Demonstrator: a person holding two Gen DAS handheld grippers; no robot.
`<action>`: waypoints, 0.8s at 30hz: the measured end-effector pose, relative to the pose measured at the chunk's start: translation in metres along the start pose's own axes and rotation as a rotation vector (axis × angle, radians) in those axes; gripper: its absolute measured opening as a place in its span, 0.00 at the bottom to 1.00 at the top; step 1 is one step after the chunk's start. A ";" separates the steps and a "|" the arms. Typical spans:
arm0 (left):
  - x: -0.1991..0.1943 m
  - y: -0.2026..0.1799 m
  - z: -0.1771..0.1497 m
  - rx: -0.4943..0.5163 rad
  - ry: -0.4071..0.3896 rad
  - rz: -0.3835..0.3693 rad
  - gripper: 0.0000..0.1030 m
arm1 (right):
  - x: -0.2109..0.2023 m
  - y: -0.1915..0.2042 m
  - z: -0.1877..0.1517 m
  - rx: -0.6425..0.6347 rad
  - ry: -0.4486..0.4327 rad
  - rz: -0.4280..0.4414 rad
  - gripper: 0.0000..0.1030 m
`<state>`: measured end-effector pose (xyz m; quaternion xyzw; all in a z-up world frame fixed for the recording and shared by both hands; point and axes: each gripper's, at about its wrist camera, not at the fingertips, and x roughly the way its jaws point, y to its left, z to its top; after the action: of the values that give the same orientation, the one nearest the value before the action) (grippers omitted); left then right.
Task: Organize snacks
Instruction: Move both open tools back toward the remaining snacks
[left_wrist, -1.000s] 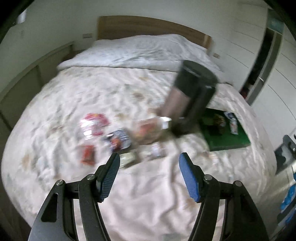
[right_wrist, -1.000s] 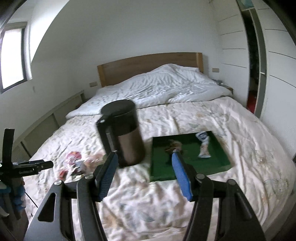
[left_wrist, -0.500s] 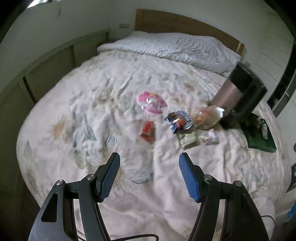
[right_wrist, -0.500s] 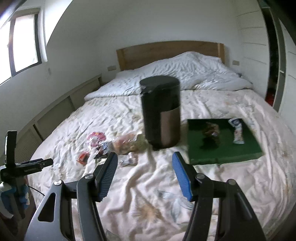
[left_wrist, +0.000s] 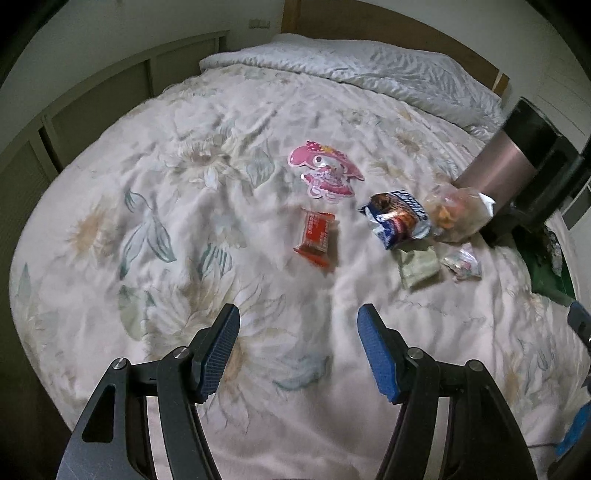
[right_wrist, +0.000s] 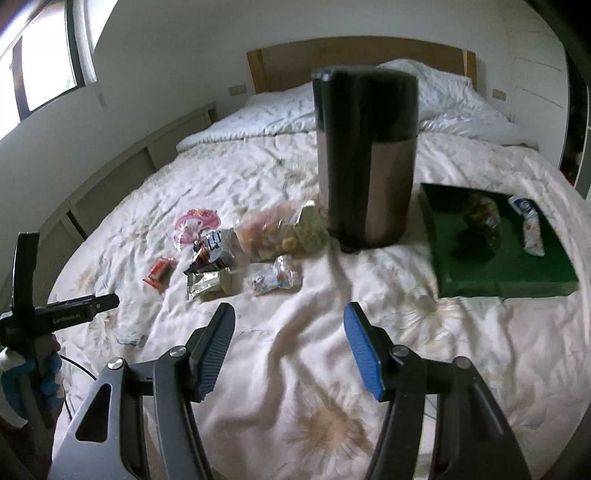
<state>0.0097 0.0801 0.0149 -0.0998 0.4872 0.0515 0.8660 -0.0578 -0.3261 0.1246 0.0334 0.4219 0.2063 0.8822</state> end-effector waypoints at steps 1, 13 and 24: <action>0.003 0.001 0.002 -0.003 0.003 0.000 0.59 | 0.007 0.000 0.000 0.004 0.011 0.005 0.79; 0.050 0.008 0.036 -0.017 0.036 -0.017 0.59 | 0.077 0.012 0.010 0.018 0.095 0.024 0.79; 0.079 -0.001 0.048 0.018 0.047 -0.029 0.59 | 0.121 0.020 0.019 0.021 0.128 0.029 0.79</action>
<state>0.0906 0.0895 -0.0281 -0.1003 0.5065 0.0320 0.8558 0.0179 -0.2583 0.0534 0.0357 0.4790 0.2164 0.8500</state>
